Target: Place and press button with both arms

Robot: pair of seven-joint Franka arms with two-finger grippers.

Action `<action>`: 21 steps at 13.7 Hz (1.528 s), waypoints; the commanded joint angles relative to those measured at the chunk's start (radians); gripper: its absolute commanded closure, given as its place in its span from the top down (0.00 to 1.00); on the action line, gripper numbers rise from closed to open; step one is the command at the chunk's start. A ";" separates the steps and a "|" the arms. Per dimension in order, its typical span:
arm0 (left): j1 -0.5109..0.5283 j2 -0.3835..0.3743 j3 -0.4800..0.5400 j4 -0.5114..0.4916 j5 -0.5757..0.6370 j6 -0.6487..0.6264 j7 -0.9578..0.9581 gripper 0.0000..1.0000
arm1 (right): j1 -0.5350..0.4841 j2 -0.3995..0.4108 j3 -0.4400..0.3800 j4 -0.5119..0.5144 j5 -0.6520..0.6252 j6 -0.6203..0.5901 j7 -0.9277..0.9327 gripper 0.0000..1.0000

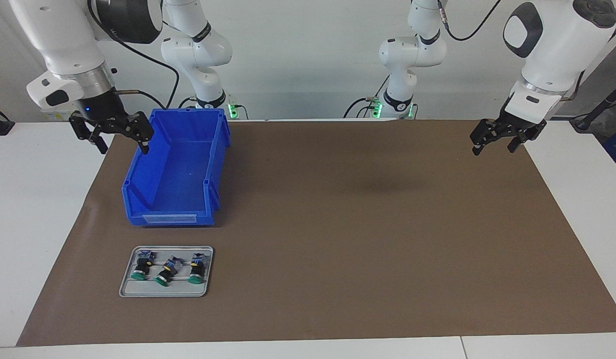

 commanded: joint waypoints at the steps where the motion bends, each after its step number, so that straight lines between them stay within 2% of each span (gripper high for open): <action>1: -0.015 -0.031 0.015 -0.035 0.000 0.001 0.005 1.00 | -0.013 0.029 0.007 -0.074 -0.008 0.164 0.067 1.00; 3: -0.015 -0.031 0.015 -0.035 0.000 0.001 0.005 1.00 | -0.022 0.143 0.007 -0.043 -0.007 0.259 0.065 1.00; 5: -0.015 -0.031 0.015 -0.035 0.000 0.001 0.005 1.00 | -0.021 0.275 0.007 -0.037 0.004 0.417 0.076 1.00; 7: -0.015 -0.031 0.015 -0.035 0.000 0.001 0.005 1.00 | -0.021 0.384 0.007 -0.016 0.011 0.525 0.091 1.00; 11: -0.015 -0.031 0.015 -0.035 0.000 0.001 0.005 1.00 | 0.002 0.575 0.016 0.101 0.008 0.568 0.255 0.98; 13: -0.015 -0.031 0.015 -0.035 0.000 0.001 0.005 1.00 | 0.002 0.594 0.016 0.090 0.008 0.620 0.259 0.93; 18: -0.015 -0.031 0.015 -0.035 0.000 0.001 0.005 1.00 | 0.021 0.608 0.016 0.054 0.037 0.649 0.263 0.81; 21: -0.015 -0.031 0.015 -0.035 0.000 0.001 0.005 1.00 | 0.018 0.603 0.016 0.021 0.050 0.668 0.259 0.80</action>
